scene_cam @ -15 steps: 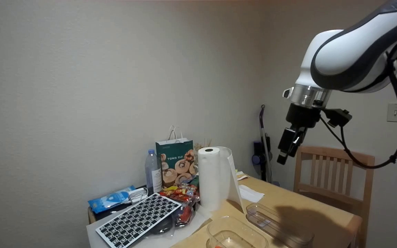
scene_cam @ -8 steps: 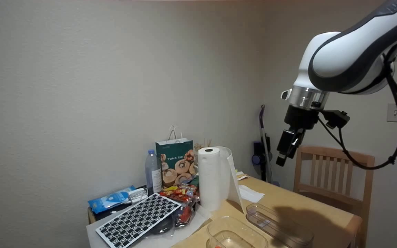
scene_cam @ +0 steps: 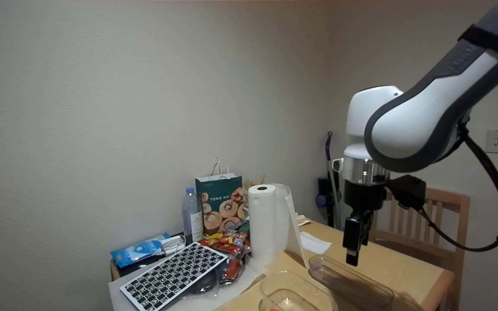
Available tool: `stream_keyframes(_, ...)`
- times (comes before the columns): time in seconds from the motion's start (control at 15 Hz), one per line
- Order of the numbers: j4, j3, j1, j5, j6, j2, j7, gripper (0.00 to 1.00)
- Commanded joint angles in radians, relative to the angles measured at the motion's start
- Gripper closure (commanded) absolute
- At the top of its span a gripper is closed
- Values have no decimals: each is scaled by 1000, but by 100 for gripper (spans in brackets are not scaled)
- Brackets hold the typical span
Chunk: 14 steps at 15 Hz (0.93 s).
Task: Pour the contents of the bowl into the glass container
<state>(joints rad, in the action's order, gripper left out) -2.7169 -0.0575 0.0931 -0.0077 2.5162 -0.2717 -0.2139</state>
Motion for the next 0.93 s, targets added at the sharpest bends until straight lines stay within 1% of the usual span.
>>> stream_keyframes(0.0, 1, 28, -13, -14, 18, 33, -3, 0)
stream_keyframes(0.2, 9, 45, -14, -40, 49, 99, -3, 0)
stream_keyframes(0.4, 16, 45, -14, -41, 49, 103, -3, 0)
stream_keyframes(0.47, 14, 69, -36, -115, 81, 128, 98, 0)
stream_keyframes(0.53, 18, 79, -44, -149, 91, 150, 141, 0)
stream_keyframes(0.67, 33, 109, -88, -327, 131, 222, 320, 0)
stream_keyframes(0.73, 46, 113, -114, -420, 139, 248, 403, 0)
stream_keyframes(0.87, 74, 105, -118, -572, 152, 308, 570, 0)
